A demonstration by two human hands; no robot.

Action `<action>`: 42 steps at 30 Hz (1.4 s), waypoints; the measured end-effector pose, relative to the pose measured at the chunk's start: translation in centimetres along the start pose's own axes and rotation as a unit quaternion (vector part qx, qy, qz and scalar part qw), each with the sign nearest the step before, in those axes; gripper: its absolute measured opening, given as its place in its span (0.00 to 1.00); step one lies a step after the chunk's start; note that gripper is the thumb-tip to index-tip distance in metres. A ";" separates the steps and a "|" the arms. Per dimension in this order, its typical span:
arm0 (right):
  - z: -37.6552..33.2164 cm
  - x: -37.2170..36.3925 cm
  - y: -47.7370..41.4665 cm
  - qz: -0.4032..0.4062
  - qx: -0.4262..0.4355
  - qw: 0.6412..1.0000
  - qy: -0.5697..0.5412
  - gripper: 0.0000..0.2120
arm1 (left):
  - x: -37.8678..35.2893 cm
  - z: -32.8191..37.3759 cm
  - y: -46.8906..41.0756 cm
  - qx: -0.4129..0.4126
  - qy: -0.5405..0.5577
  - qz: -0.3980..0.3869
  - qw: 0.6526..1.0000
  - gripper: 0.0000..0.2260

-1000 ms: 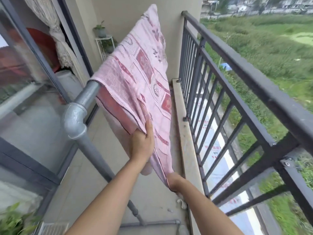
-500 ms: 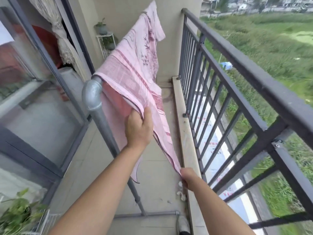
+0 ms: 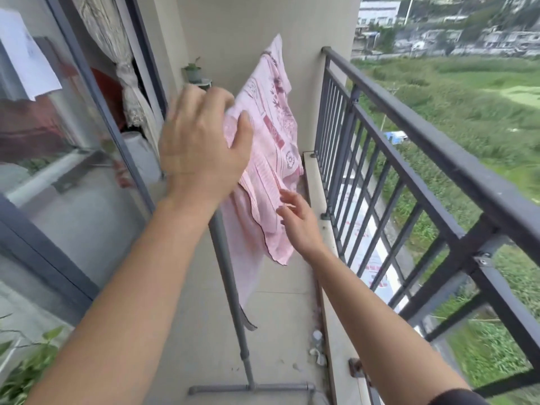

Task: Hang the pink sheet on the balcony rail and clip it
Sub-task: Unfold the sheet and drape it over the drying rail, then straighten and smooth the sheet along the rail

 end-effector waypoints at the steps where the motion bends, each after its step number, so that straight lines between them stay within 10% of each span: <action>1: -2.1 -0.3 0.1 -0.025 0.042 0.999 -0.008 0.23 | 0.0 -2.1 -0.6 0.082 -0.029 -0.038 0.996 0.12; 4: -6.6 -1.4 0.6 -0.058 0.144 0.985 0.078 0.28 | -1.8 -8.6 0.5 0.312 0.064 -0.136 0.938 0.12; 7: -9.2 -2.0 1.0 0.033 0.233 0.950 0.207 0.09 | -2.8 -11.0 2.6 0.441 0.240 -0.091 0.860 0.15; 20: -10.5 1.8 2.2 0.121 0.207 0.966 0.093 0.11 | -5.2 -10.8 10.7 0.503 0.428 -0.201 0.724 0.07; 23: -11.7 2.7 1.9 0.116 0.248 0.956 0.110 0.08 | -5.6 -11.4 11.1 0.469 0.434 -0.206 0.742 0.03; 27: -12.3 2.9 1.5 0.109 0.250 0.953 0.130 0.18 | -7.2 -13.9 11.9 0.446 0.315 -0.250 0.800 0.22; 30: -11.7 2.4 1.6 0.091 0.257 0.954 0.122 0.19 | -6.1 -14.8 11.3 0.435 0.148 -0.152 0.875 0.04; 33: -9.6 1.6 1.8 0.072 0.244 0.957 0.141 0.18 | -3.6 -14.8 10.5 0.427 0.096 -0.008 0.899 0.08; 39: -7.6 0.7 2.2 0.071 0.271 0.942 0.184 0.13 | -6.6 -13.0 11.8 0.441 0.273 -0.325 0.791 0.09; 42: -6.5 0.0 2.0 0.084 0.283 0.931 0.215 0.09 | -7.3 -14.2 13.0 0.472 0.348 -0.350 0.731 0.28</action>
Point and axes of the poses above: each hand's wrist, its own y-axis away from the middle knuckle, its own x-axis out of the back of the hand, z = x × y, the point moved 6 cm from there along -y, towards the middle knuckle, and after that the axes turned 14 degrees about y, right-handed, at the moved point
